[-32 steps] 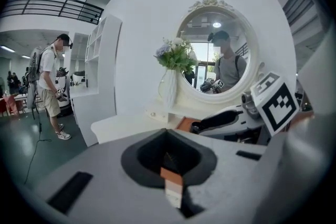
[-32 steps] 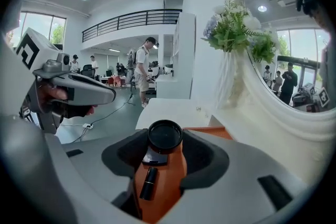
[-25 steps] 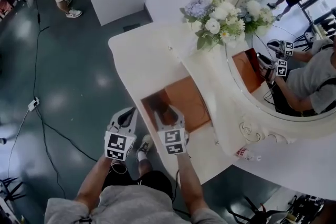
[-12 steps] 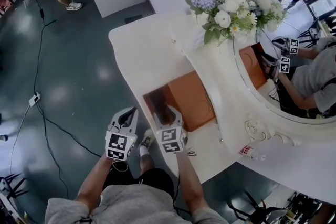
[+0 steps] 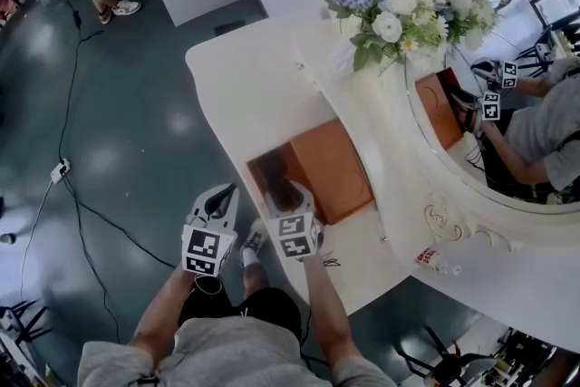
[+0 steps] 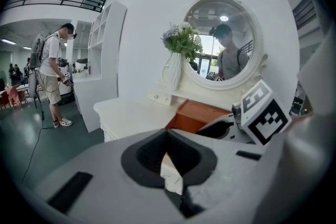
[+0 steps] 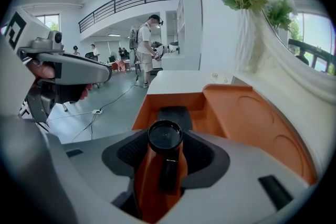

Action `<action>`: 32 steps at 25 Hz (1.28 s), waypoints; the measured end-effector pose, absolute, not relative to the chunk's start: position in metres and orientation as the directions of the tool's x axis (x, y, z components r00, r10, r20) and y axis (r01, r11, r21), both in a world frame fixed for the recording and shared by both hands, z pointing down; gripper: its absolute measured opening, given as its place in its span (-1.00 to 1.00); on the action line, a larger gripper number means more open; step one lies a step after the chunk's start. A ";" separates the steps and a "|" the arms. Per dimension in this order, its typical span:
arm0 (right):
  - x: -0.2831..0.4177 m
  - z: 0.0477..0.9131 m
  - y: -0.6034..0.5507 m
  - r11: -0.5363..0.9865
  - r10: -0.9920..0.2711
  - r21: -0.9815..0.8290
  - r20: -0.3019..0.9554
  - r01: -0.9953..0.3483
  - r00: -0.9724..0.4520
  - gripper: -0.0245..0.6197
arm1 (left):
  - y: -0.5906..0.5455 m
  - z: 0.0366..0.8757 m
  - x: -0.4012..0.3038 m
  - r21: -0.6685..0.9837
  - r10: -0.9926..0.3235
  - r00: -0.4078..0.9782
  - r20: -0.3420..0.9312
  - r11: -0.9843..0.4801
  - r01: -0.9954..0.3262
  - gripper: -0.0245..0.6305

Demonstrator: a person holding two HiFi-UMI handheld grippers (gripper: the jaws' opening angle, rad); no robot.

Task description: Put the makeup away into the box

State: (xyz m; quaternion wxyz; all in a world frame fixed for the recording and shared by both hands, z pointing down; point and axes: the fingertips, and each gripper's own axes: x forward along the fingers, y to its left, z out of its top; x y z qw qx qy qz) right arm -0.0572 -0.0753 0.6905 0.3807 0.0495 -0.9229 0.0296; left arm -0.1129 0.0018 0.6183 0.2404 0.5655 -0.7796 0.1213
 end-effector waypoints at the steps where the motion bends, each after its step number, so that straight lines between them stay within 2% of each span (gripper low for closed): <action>1: -0.057 0.692 -0.075 0.993 -0.068 -0.019 0.711 -0.116 -0.700 -0.25 | 0.002 0.618 -0.114 0.082 -0.823 -0.246 0.512 0.332 -0.940 -0.93; 12: -0.059 0.696 -0.077 0.991 -0.074 -0.025 0.717 -0.132 -0.694 -0.25 | 0.002 0.615 -0.115 0.092 -0.826 -0.240 0.510 0.329 -0.940 -0.93; 20: -0.058 0.697 -0.079 0.985 -0.072 -0.059 0.707 -0.159 -0.704 -0.17 | 0.004 0.616 -0.115 0.092 -0.826 -0.238 0.511 0.328 -0.940 -0.93; 32: -0.063 0.661 -0.077 0.978 -0.105 -0.065 0.665 -0.198 -0.739 -0.17 | 0.002 0.587 -0.122 0.073 -0.855 -0.233 0.463 0.298 -0.952 -0.93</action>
